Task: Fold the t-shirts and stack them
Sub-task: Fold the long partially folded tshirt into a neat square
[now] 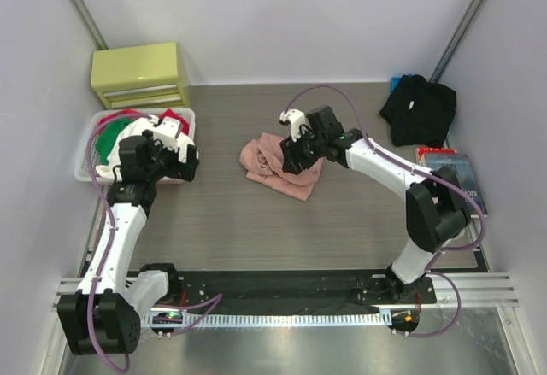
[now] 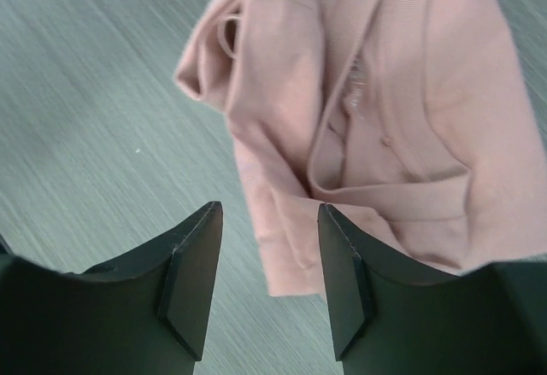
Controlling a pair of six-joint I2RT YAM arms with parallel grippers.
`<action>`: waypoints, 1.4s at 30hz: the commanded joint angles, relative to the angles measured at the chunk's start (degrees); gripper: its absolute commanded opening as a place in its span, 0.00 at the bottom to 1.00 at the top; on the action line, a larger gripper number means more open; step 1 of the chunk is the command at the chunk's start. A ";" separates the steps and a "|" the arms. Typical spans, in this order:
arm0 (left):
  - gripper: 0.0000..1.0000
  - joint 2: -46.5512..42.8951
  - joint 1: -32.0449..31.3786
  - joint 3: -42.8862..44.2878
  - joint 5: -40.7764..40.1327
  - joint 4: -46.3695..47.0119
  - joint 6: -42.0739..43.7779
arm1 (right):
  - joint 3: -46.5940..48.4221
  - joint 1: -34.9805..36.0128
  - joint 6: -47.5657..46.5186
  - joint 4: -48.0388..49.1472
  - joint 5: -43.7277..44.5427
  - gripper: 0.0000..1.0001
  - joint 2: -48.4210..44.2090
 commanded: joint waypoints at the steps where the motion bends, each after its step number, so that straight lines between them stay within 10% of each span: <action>1: 1.00 0.04 0.28 0.20 0.35 0.90 0.46 | 2.33 2.61 -1.28 0.25 -1.27 0.55 1.48; 10: 1.00 -0.39 0.37 0.20 -0.18 0.72 0.73 | 5.66 5.95 -2.95 0.16 1.90 0.57 10.10; 12: 1.00 -0.48 0.37 0.12 -0.09 0.72 0.73 | 5.14 5.87 -2.95 0.34 1.90 0.33 10.81; 13: 1.00 -0.57 0.37 0.03 -0.09 0.64 0.82 | 4.70 5.87 -2.69 1.56 1.90 0.01 10.20; 23: 1.00 -0.83 0.37 -0.15 0.79 0.81 0.73 | -0.66 5.87 -4.61 0.69 6.46 0.01 -3.34; 27: 1.00 -0.75 0.37 0.03 0.97 0.90 0.55 | 1.26 5.87 -5.50 -0.98 7.17 0.47 -2.04; 30: 1.00 -0.83 0.37 0.11 0.88 0.90 0.47 | 2.93 5.87 -4.98 -0.89 6.47 0.56 1.12; 41: 1.00 -1.62 0.37 -0.41 0.62 0.72 0.55 | 7.86 5.87 -5.77 1.13 7.17 0.56 10.36; 42: 1.00 -1.71 0.29 -0.50 0.62 0.64 0.47 | 7.86 5.87 -5.68 1.39 6.91 0.44 10.54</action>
